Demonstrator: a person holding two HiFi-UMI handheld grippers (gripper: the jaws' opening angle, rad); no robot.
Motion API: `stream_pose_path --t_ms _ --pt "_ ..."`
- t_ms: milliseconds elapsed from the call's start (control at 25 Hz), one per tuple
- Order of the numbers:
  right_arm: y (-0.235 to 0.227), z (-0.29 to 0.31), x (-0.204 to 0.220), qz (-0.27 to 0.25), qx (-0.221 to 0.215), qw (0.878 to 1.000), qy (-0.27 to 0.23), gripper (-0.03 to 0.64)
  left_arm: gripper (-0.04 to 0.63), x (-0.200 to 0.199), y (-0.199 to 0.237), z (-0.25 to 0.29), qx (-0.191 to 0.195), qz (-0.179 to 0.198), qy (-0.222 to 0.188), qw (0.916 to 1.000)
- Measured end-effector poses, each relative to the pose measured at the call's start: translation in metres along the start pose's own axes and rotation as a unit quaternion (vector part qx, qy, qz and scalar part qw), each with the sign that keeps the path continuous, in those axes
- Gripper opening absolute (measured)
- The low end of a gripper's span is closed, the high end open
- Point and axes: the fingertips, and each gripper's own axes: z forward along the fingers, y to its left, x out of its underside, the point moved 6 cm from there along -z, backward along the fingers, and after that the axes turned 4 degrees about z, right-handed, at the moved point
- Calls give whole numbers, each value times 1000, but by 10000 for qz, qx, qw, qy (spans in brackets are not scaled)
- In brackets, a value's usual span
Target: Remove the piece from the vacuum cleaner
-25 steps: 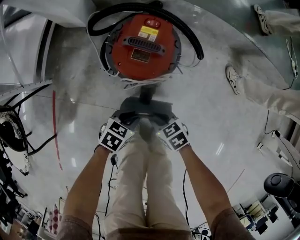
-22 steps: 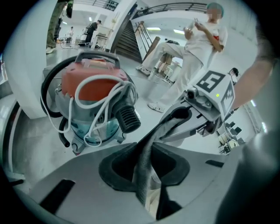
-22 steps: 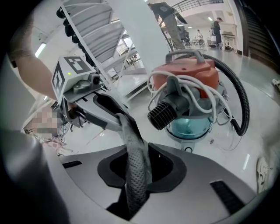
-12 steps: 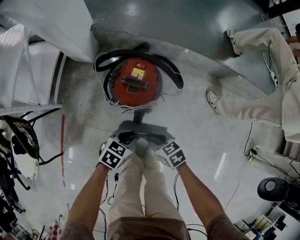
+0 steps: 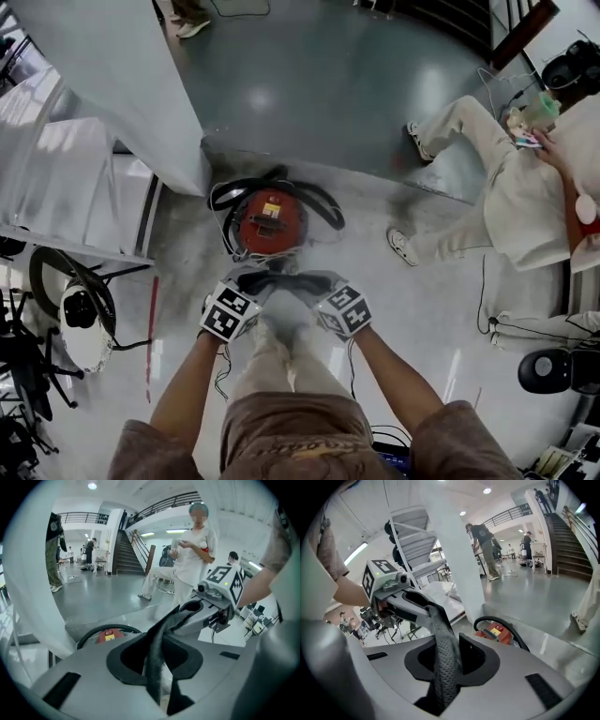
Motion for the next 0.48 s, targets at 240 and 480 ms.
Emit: stream_pose_path --t_ms 240,480 --pt "8 -49 -73 -404 214 9983 -373 64 78 -74 -2 -43 -70 179 -470 9987" --pt "15 -89 -132 -525 406 9953 -708 71 78 -132 -3 -77 -80 366 -904 9952"
